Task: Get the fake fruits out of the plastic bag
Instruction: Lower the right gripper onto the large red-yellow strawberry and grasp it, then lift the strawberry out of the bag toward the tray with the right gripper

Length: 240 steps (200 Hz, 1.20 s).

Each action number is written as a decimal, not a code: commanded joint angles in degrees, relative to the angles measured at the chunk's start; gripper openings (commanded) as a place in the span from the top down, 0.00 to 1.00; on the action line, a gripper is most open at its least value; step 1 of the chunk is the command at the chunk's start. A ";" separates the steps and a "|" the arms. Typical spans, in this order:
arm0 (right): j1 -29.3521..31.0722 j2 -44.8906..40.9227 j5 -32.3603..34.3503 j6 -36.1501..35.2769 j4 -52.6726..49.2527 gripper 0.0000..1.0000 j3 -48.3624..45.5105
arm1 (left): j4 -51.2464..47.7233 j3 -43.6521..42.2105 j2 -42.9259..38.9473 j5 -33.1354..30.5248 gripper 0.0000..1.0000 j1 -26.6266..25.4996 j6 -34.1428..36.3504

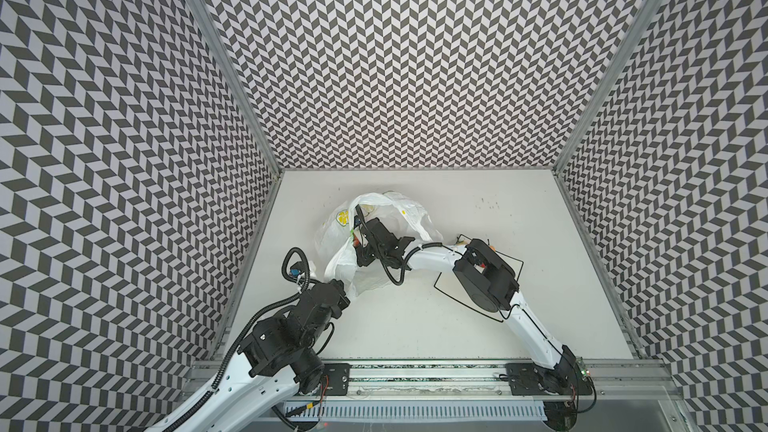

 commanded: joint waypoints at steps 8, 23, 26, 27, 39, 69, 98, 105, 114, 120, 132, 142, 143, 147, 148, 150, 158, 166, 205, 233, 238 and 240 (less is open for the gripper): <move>0.50 -3.58 1.75 -0.01 0.57 0.43 -1.51 | 0.96 0.86 -0.74 -2.41 1.00 -0.30 0.40; 0.76 -6.22 1.25 0.38 0.91 0.50 -2.74 | 1.63 0.84 -0.70 -2.50 1.00 -0.31 0.66; 0.73 -6.72 1.20 0.52 1.08 0.51 -3.05 | 1.83 0.83 -0.70 -2.57 1.00 -0.28 0.73; 0.81 -7.03 1.18 0.57 1.09 0.52 -3.16 | 1.88 0.82 -0.68 -2.58 1.00 -0.31 0.74; 1.03 -9.37 0.76 1.04 1.56 0.56 -4.56 | 2.61 0.72 -0.66 -2.76 1.00 -0.29 0.78; 1.67 -15.15 0.21 2.57 1.58 0.62 -8.97 | 5.13 0.02 -0.70 -2.94 1.00 -0.32 1.02; 2.27 -21.93 -0.61 3.86 3.95 0.66 -16.33 | 6.92 -0.06 -0.03 -3.34 1.00 -0.34 1.15; 2.49 -23.69 -0.85 4.17 4.42 0.67 -18.38 | 7.34 -0.09 0.13 -3.45 1.00 -0.28 1.24; 2.72 -25.90 -0.87 4.37 5.05 0.67 -20.84 | 7.90 -0.12 0.35 -3.64 1.00 -0.30 1.23; 2.80 -27.33 -0.99 4.47 5.41 0.68 -22.56 | 8.16 -0.22 0.39 -3.73 1.00 -0.26 1.28; 2.96 -30.08 -1.18 4.85 6.40 0.68 -25.88 | 8.75 -0.46 0.60 -4.07 1.00 -0.26 1.36; 3.16 -32.46 -1.44 5.15 6.61 0.68 -28.14 | 9.30 -0.74 0.74 -4.18 1.00 -0.26 1.45; 3.13 -32.73 -1.41 5.17 6.67 0.68 -28.36 | 9.40 -0.75 0.79 -4.18 1.00 -0.26 1.45; 3.24 -33.77 -1.35 5.33 6.85 0.68 -29.30 | 9.69 -0.88 0.88 -4.18 1.00 -0.32 1.47; 3.25 -34.05 -1.33 5.34 6.92 0.68 -29.60 | 9.73 -0.87 0.86 -4.18 1.00 -0.29 1.51; 3.37 -34.56 -1.37 5.38 7.12 0.69 -30.07 | 9.93 -0.94 0.85 -4.18 1.00 -0.33 1.58; 3.59 -36.76 -1.49 5.59 7.51 0.68 -32.03 | 10.48 -1.11 1.04 -4.13 1.00 -0.28 1.75; 3.85 -38.96 -1.56 5.94 7.66 0.68 -33.84 | 11.02 -1.31 1.25 -4.27 1.00 -0.29 1.88; 4.86 -51.11 -1.10 8.10 5.55 0.68 -41.67 | 13.09 -2.12 2.42 -4.18 1.00 -0.27 2.29; 5.02 -60.24 -0.99 10.75 2.19 0.68 -46.98 | 14.86 -2.86 2.42 -3.84 1.00 -0.26 2.59; 5.01 -61.91 -0.69 11.16 1.22 0.68 -47.94 | 15.14 -2.95 2.42 -3.83 1.00 -0.31 2.64; 4.97 -62.49 -0.53 11.40 0.84 0.68 -48.32 | 15.26 -2.96 2.42 -3.83 1.00 -0.29 2.63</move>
